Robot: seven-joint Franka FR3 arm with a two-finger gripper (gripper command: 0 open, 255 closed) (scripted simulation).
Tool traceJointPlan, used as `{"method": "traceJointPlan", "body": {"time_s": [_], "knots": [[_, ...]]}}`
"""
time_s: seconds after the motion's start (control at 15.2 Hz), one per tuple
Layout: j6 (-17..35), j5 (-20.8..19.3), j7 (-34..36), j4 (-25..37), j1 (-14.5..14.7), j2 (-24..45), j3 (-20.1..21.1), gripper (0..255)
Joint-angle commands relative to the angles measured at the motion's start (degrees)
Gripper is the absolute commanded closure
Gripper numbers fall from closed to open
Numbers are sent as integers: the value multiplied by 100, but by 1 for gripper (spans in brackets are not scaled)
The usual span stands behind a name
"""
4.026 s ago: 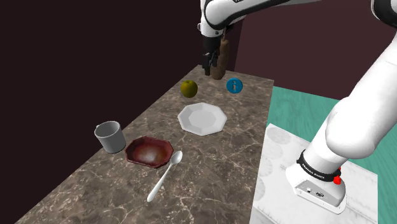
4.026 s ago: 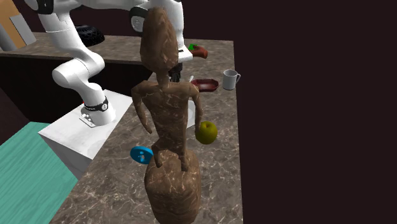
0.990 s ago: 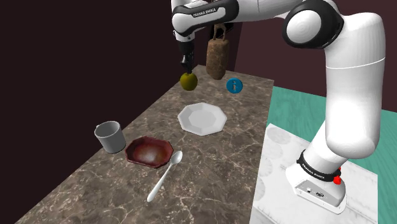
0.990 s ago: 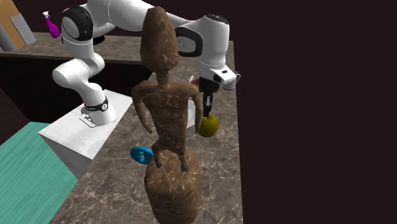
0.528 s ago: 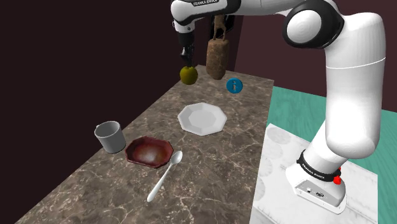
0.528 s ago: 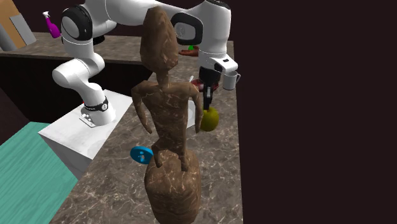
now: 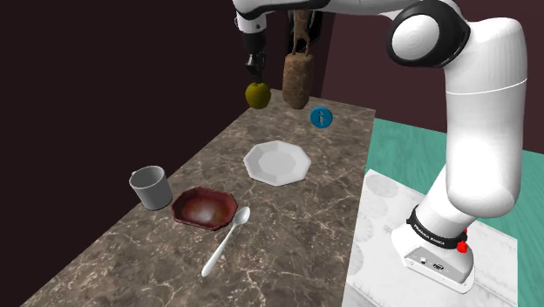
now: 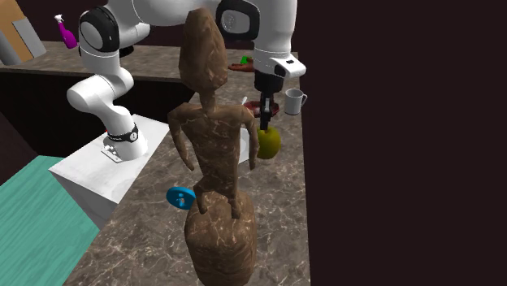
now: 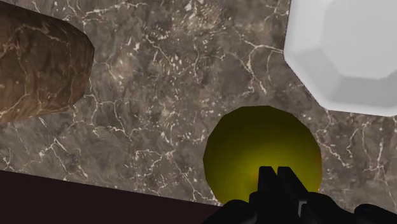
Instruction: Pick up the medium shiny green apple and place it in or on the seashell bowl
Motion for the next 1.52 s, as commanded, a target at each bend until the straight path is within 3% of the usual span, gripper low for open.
{"method": "traceJointPlan", "body": {"time_s": [0.0, 0.73, 1.45], "knots": [[5, -9, 165, -203, 120, -181, 47, 255], [-120, -53, 1417, -898, 975, -881, 456, 255], [-607, -117, 2728, -470, 1893, -818, 919, 255]]}}
